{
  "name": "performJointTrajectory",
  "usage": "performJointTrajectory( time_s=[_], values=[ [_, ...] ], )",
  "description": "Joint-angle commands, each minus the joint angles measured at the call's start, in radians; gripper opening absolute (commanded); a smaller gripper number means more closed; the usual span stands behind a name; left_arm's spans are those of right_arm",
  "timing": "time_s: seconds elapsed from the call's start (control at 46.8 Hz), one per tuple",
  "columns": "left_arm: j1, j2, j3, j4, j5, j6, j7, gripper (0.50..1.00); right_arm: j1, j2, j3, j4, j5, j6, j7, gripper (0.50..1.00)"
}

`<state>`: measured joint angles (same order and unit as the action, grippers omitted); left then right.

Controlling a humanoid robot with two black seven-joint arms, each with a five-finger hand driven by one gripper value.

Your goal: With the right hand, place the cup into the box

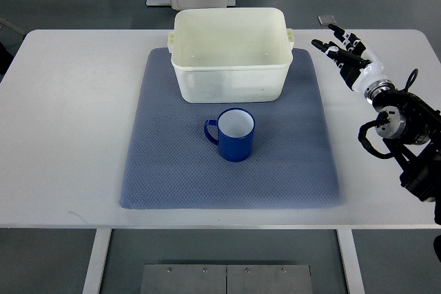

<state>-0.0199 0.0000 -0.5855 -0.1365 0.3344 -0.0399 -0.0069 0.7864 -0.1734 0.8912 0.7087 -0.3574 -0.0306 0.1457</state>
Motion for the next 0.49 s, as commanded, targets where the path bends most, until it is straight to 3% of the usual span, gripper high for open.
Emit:
performJointTrajectory(
  time_s=[0.0, 0.471],
  values=[
    [0.0, 0.0, 0.001, 0.0, 0.003, 0.002, 0.001, 1.0, 0.001, 0.0, 0.0, 0.0, 0.0, 0.0, 0.0, 1.0],
    [-0.002, 0.0, -0.001, 0.0, 0.0, 0.0, -0.001, 1.0, 0.002, -0.002, 0.0, 0.0, 0.0, 0.0, 0.0, 1.0]
  ],
)
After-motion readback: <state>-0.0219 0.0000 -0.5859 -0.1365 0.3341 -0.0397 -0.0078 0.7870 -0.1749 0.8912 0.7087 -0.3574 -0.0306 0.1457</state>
